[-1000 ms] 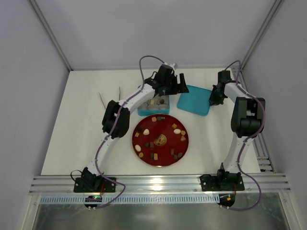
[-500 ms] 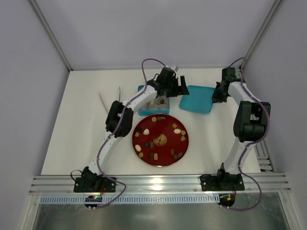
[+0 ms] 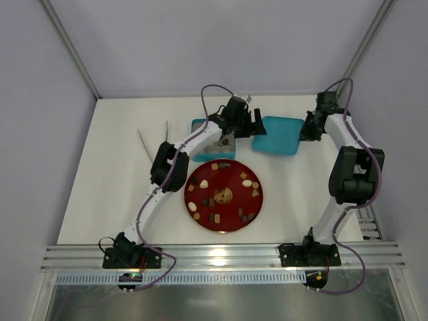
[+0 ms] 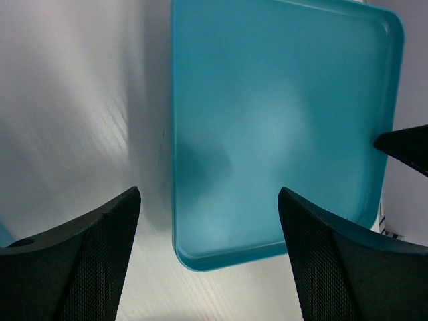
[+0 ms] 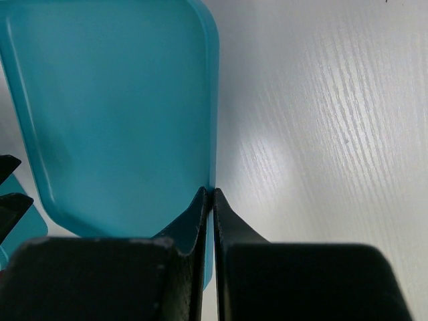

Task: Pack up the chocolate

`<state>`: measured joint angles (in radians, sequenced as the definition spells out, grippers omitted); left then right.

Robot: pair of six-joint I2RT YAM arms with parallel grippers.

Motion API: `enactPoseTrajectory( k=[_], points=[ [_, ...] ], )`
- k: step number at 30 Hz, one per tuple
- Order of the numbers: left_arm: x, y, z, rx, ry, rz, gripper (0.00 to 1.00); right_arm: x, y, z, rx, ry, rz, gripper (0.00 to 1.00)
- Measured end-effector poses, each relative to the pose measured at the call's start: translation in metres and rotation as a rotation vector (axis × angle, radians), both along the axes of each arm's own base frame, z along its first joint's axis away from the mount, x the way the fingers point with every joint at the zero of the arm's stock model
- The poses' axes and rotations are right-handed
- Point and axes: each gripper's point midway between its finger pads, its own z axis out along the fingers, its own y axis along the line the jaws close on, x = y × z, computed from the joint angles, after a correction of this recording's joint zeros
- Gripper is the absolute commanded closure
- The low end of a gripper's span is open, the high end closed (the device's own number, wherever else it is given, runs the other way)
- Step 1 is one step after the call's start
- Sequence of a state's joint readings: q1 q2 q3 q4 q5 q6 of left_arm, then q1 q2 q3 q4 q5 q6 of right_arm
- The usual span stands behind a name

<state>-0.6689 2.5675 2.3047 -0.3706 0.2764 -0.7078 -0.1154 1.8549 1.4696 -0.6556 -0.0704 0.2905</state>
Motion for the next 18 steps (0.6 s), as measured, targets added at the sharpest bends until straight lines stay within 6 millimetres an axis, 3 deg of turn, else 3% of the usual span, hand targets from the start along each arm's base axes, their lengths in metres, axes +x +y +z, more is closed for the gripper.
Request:
enactPoseTrajectory(
  k=[13,18],
  points=[
    [-0.002,-0.002,0.000,-0.014,0.020,0.005,0.18,-0.005,0.003,0.030,0.051,-0.061,0.013,0.96],
    [-0.003,-0.005,0.003,-0.042,0.030,0.005,0.22,-0.008,0.006,0.035,0.078,-0.073,0.025,0.96]
  ],
)
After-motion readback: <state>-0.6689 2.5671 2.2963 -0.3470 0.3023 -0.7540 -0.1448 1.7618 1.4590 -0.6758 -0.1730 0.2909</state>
